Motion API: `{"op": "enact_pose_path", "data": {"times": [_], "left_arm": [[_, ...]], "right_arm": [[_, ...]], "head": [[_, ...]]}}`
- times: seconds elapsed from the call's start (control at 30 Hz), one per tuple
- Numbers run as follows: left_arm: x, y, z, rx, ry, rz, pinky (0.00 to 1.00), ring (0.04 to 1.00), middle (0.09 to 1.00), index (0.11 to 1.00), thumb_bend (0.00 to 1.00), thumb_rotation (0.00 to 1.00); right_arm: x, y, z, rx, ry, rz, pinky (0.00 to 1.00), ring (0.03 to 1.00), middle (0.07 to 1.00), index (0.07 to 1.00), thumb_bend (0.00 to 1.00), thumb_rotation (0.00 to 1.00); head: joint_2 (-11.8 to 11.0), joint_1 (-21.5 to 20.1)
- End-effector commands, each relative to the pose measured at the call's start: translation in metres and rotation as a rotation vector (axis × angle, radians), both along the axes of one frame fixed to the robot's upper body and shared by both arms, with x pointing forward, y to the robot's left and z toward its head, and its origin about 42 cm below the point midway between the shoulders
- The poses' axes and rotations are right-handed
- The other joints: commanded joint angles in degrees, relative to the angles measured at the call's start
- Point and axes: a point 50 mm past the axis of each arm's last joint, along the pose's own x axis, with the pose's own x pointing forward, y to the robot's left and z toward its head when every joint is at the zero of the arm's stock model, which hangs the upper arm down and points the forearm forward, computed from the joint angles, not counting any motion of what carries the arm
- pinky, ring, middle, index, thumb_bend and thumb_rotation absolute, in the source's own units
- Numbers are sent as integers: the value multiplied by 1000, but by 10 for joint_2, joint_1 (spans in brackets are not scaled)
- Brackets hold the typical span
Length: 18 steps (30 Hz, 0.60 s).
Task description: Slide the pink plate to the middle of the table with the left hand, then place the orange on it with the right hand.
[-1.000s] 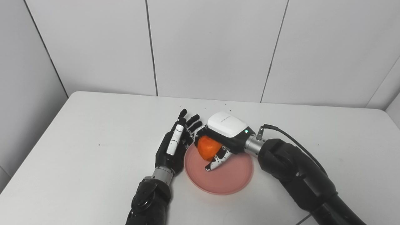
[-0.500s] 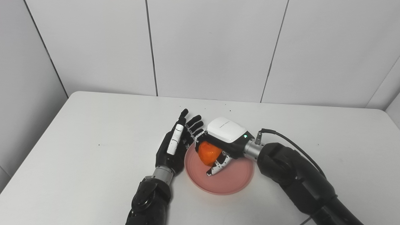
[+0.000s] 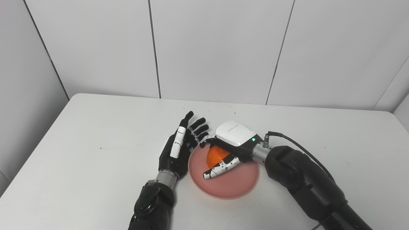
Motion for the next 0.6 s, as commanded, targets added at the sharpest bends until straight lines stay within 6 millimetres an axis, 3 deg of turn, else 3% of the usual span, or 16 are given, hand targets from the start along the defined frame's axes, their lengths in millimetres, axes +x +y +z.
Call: {"op": "enact_pose_path", "data": {"times": [0.0,0.1,0.37,0.57], "left_arm": [[-16,6,-31,-2,99,1,847,821,825,937,812,697],[-16,6,-30,0,101,1,839,826,827,941,810,695],[-16,8,-30,20,87,-2,848,866,859,960,807,710],[-14,11,-28,18,88,8,854,852,839,974,816,698]], "right_arm": [[4,1,24,23,-57,-15,530,643,702,756,978,1000],[5,1,26,23,-59,-16,586,700,747,769,995,1000],[4,-3,38,66,-63,-16,622,733,790,785,951,1000],[3,-7,66,172,-95,23,590,735,777,771,913,1000]], "head": [[-1,0],[-1,0],[0,2],[1,1]]}}
